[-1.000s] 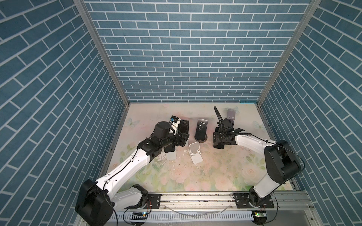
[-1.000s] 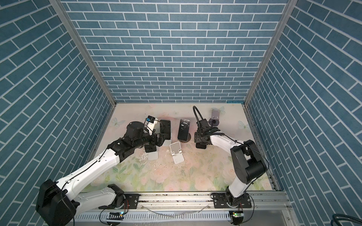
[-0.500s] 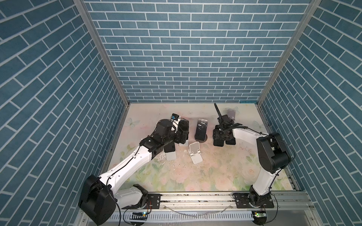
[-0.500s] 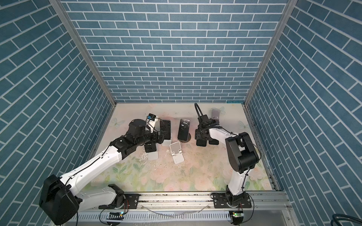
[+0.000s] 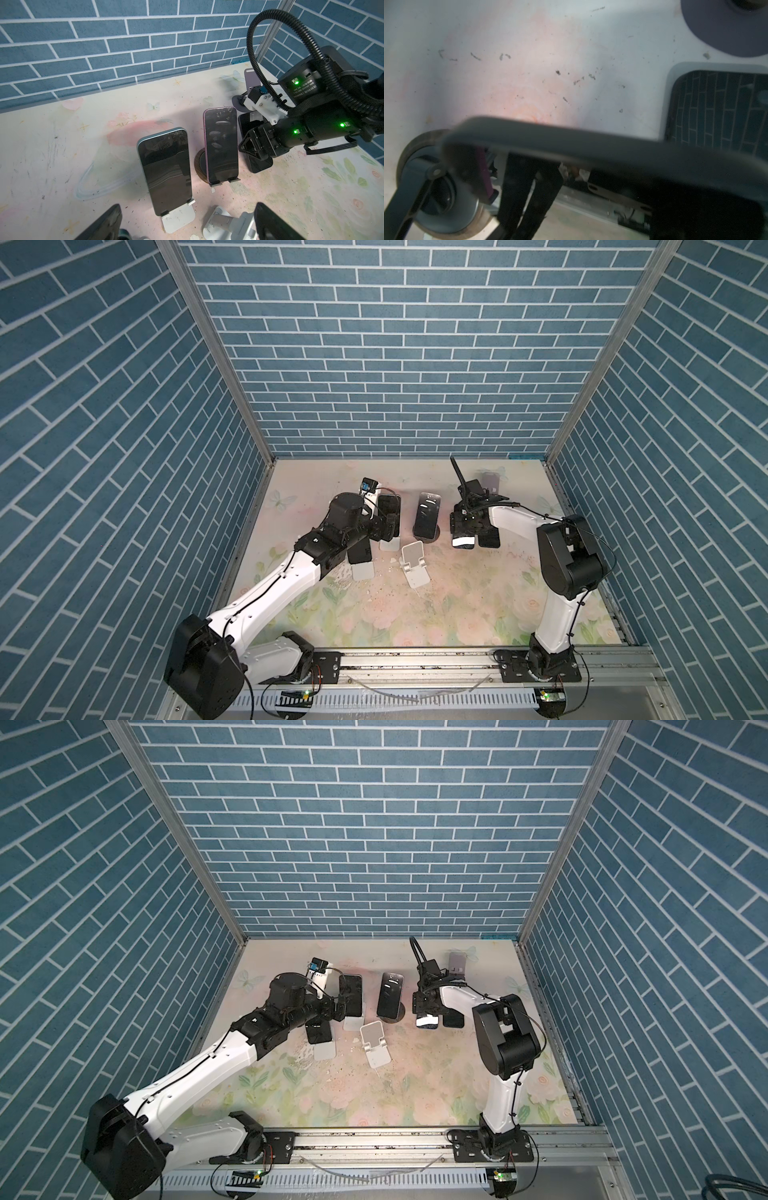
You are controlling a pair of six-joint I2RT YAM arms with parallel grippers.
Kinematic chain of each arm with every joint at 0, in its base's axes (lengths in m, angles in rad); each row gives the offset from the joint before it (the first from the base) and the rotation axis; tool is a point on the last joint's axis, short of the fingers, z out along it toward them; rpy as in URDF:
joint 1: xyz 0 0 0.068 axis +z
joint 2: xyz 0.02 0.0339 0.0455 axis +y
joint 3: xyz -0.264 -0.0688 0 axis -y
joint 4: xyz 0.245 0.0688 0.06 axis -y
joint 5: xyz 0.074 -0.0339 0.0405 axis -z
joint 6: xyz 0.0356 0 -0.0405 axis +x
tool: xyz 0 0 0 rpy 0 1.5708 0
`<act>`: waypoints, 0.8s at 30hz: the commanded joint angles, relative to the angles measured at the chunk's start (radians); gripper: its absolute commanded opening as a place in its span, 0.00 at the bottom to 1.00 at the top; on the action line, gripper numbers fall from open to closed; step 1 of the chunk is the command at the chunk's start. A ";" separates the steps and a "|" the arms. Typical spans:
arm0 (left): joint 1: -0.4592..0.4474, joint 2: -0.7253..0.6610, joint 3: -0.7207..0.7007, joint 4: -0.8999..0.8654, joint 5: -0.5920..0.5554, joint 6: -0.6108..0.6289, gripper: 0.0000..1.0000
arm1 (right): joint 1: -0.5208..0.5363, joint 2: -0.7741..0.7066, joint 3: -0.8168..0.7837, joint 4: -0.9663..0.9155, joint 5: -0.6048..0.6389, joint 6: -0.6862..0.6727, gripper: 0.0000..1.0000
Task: Remove the phone from the phone stand
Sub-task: Place the phone at the center of the table.
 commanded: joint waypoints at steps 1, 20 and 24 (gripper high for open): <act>-0.004 0.001 0.015 0.010 -0.013 0.019 1.00 | -0.010 0.043 0.042 -0.045 0.038 -0.027 0.46; -0.005 0.003 0.019 0.002 -0.016 0.038 1.00 | -0.019 0.101 0.083 -0.090 0.029 -0.003 0.45; -0.004 0.005 0.015 0.004 -0.016 0.037 1.00 | -0.019 0.102 0.082 -0.094 0.026 0.003 0.46</act>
